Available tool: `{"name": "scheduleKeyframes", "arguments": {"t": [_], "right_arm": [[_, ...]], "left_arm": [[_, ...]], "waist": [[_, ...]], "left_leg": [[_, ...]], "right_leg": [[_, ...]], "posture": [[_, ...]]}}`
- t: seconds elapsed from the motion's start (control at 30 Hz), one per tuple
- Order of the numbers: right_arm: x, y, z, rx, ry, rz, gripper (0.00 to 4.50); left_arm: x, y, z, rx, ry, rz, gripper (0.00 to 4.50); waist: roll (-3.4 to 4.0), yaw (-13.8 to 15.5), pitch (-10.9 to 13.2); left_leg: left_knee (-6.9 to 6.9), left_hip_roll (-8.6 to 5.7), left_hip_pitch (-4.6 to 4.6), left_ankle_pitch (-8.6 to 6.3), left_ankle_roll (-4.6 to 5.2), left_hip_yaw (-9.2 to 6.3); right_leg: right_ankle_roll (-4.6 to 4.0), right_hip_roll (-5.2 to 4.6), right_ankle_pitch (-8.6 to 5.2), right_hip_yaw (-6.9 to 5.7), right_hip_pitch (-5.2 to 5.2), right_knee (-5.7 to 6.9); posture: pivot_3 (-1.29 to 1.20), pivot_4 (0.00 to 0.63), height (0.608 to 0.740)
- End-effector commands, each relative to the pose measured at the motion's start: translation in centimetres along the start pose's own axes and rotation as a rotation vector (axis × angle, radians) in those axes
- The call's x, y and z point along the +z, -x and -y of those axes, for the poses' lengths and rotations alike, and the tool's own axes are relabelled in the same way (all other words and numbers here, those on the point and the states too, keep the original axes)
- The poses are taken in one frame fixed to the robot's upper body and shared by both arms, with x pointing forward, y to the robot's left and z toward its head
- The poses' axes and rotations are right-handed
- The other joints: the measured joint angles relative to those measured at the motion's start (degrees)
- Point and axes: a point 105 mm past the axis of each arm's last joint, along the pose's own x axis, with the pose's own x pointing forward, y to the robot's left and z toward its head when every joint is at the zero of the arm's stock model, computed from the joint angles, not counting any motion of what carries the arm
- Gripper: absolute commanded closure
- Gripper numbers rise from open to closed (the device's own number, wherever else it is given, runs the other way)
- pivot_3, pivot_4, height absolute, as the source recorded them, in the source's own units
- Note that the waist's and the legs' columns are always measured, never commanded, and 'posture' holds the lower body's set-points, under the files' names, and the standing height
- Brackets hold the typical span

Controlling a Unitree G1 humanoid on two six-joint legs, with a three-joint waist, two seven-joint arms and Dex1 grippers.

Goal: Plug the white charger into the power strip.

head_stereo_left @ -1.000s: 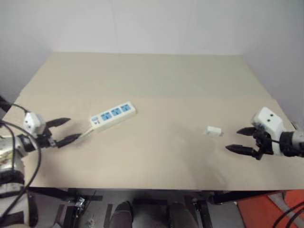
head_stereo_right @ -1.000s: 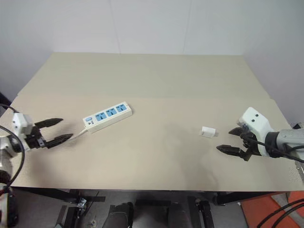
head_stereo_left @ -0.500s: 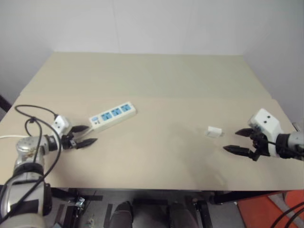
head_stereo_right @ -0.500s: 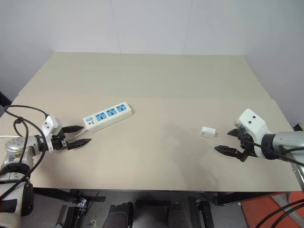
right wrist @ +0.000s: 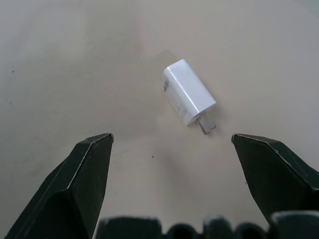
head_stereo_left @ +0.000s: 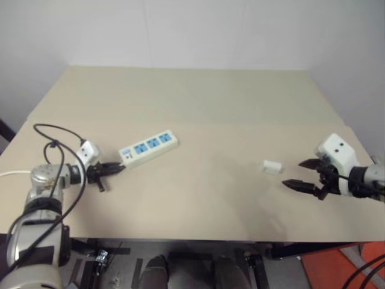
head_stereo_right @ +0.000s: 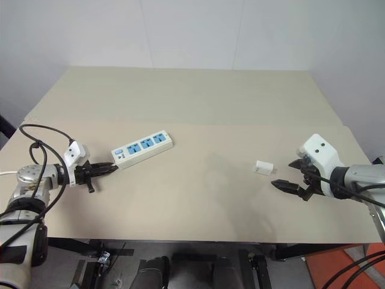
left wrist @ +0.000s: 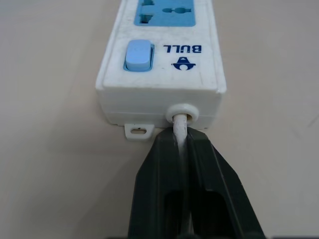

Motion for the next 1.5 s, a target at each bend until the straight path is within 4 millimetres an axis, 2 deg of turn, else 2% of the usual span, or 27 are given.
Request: {"name": "scheduleKeyframes", "arguments": {"t": [0.03, 0.3, 0.5, 0.63, 0.8, 0.87, 0.97, 1.13, 1.27, 1.4, 1.5], "right_arm": [[1.0, 0.4, 0.3, -0.02, 0.012, 0.034, 0.0], [1.2, -0.1, 0.2, -0.025, 0.009, 0.047, 0.0], [1.0, -0.1, -0.2, -0.031, -0.001, 0.044, 0.0], [0.7, 0.0, -0.3, -0.038, -0.01, 0.041, 0.0], [0.8, -0.1, -0.2, -0.043, -0.012, 0.042, 0.0], [0.8, -0.1, -0.1, -0.043, -0.011, 0.044, 0.0], [0.9, -0.2, -0.2, -0.04, -0.009, 0.048, 0.0], [0.9, -0.2, -0.4, -0.025, -0.006, 0.052, 0.0], [0.8, -0.3, -0.3, -0.028, -0.007, 0.051, 0.0], [0.9, -0.4, -0.3, -0.024, -0.003, 0.055, 0.0], [1.0, -0.6, -0.2, -0.023, 0.002, 0.056, 0.0]], "left_arm": [[2.2, -1.8, 1.1, -0.105, -0.059, 0.079, 4.47], [6.1, -6.4, 1.9, -0.155, -0.11, 0.167, 4.47], [5.9, -7.8, 2.4, -0.172, -0.072, 0.14, 4.47], [5.5, -8.2, 2.6, -0.173, -0.078, 0.115, 3.26], [6.3, -8.7, 2.8, -0.175, -0.11, 0.147, 1.58], [6.7, -8.6, 2.7, -0.177, -0.113, 0.165, 1.08], [7.0, -8.1, 2.6, -0.176, -0.132, 0.173, 0.03], [8.0, -5.7, 2.2, -0.185, -0.154, 0.275, 0.03], [7.8, -3.6, 1.8, -0.203, -0.155, 0.29, 0.03], [7.5, -3.3, 0.6, -0.095, -0.188, 0.307, 0.03], [7.5, -3.8, 0.6, -0.079, -0.191, 0.319, 0.03]], "waist": [[0.0, 0.31, 0.0], [-0.01, 1.04, 0.0], [-0.01, 0.95, 0.0], [-0.01, 1.04, 0.0], [-0.01, 1.07, 0.0], [-0.01, 1.05, 0.0], [-0.01, 1.02, 0.0], [-0.01, 0.91, 0.0], [-0.01, 0.58, 0.0], [-0.01, 0.39, 0.0], [-0.01, 0.4, 0.0]], "left_leg": [[0.01, 0.0, -0.02, 0.0, 0.0, 0.0], [0.15, -0.02, -0.15, 0.0, 0.0, 0.0], [0.14, -0.03, -0.14, 0.0, 0.01, -0.02], [0.18, -0.04, -0.16, 0.0, 0.0, -0.02], [0.19, -0.04, -0.14, 0.0, 0.0, -0.02], [0.19, -0.04, -0.15, 0.0, 0.0, -0.02], [0.18, -0.04, -0.14, 0.0, 0.0, -0.02], [0.17, -0.03, -0.14, 0.0, 0.0, -0.02], [0.16, -0.03, -0.11, 0.0, 0.0, -0.03], [0.17, -0.03, -0.07, 0.0, 0.0, -0.03], [0.17, -0.03, -0.1, 0.0, 0.01, -0.03]], "right_leg": [[0.0, 0.0, 0.0, 0.0, 0.0, 0.0], [0.05, 0.0, 0.03, -0.01, -0.04, -0.01], [0.06, 0.0, 0.02, -0.01, -0.04, -0.03], [0.07, 0.0, 0.03, -0.01, -0.04, -0.01], [0.07, 0.0, 0.04, -0.01, -0.02, -0.01], [0.08, 0.0, 0.04, -0.01, -0.02, -0.02], [0.07, 0.0, 0.04, -0.01, -0.02, -0.02], [0.07, 0.0, 0.04, -0.01, -0.02, -0.02], [0.07, 0.0, 0.04, -0.01, -0.02, -0.01], [0.07, 0.0, 0.04, -0.01, 0.01, 0.0], [0.07, 0.0, 0.03, -0.01, 0.01, -0.01]], "posture": [[0.0, 0.15, 0.74], [0.0, 0.15, 0.74], [0.0, 0.15, 0.74], [0.0, 0.15, 0.74], [0.0, 0.15, 0.74], [0.0, 0.15, 0.74], [0.0, 0.15, 0.74], [0.0, 0.15, 0.74], [0.0, 0.15, 0.74], [0.0, 0.15, 0.74], [0.0, 0.15, 0.74]]}}
